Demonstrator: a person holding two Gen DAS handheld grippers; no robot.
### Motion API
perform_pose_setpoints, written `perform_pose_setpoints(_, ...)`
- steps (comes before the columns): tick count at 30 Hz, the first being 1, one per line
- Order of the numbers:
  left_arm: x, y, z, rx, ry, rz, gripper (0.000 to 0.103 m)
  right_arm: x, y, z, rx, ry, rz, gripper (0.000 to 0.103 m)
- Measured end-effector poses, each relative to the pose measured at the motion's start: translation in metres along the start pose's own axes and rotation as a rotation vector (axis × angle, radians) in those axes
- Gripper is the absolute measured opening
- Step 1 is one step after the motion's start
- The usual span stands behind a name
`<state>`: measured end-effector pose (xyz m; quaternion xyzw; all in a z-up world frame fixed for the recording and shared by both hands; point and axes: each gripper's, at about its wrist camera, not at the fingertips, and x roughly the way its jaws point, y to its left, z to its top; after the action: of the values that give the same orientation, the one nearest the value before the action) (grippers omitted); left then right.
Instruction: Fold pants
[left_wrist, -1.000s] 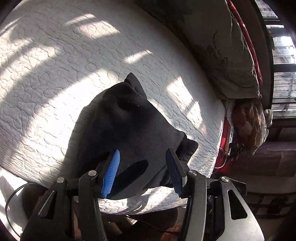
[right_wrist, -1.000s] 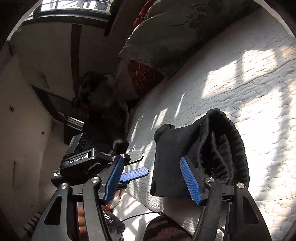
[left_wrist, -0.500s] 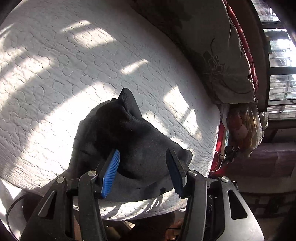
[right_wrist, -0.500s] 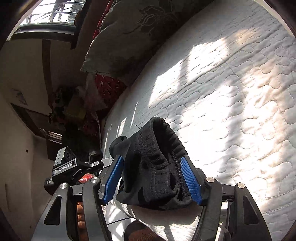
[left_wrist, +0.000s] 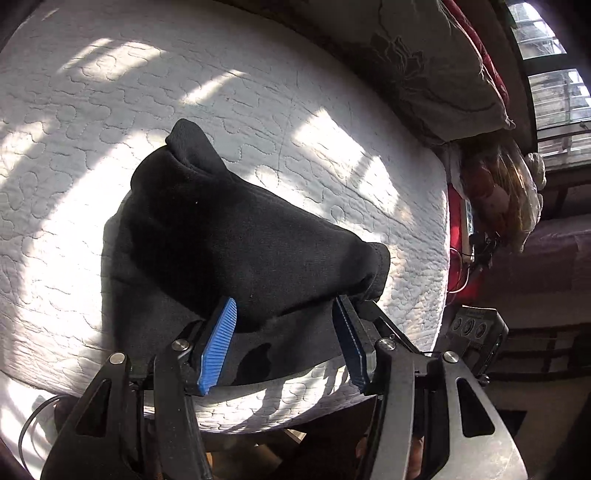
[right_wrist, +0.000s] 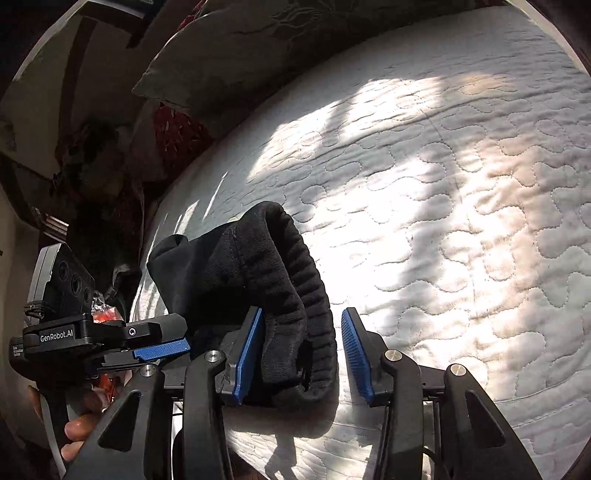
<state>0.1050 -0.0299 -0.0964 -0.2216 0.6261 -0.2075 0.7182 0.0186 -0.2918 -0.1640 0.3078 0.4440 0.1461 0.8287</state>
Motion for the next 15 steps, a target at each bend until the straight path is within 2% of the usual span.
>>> perform_pose_setpoints(4,-0.016,0.007,0.026,-0.041,-0.038,-0.024,0.052,-0.026,0.006,0.002,0.013,-0.076,0.093,0.048)
perform_pose_setpoints(6,-0.013,0.011,0.038,-0.067,-0.032,-0.037,0.053,-0.038,0.02,0.002,-0.029,-0.106,0.163,0.048)
perform_pose_setpoints(8,-0.003,0.016,0.048,-0.097,-0.017,-0.034,0.053,-0.038,0.035,-0.003,-0.087,-0.094,0.215,0.049)
perform_pose_setpoints(10,0.011,0.019,0.057,-0.121,0.003,-0.021,0.053,-0.029,0.042,-0.011,-0.123,-0.062,0.213,0.049)
perform_pose_setpoints(13,0.03,0.028,0.064,-0.156,0.054,-0.007,0.053,-0.004,0.036,-0.021,-0.118,0.008,0.138,0.047)
perform_pose_setpoints(15,0.024,0.031,0.064,-0.177,0.054,-0.036,0.053,0.003,0.029,-0.027,-0.1,0.036,0.137,0.048)
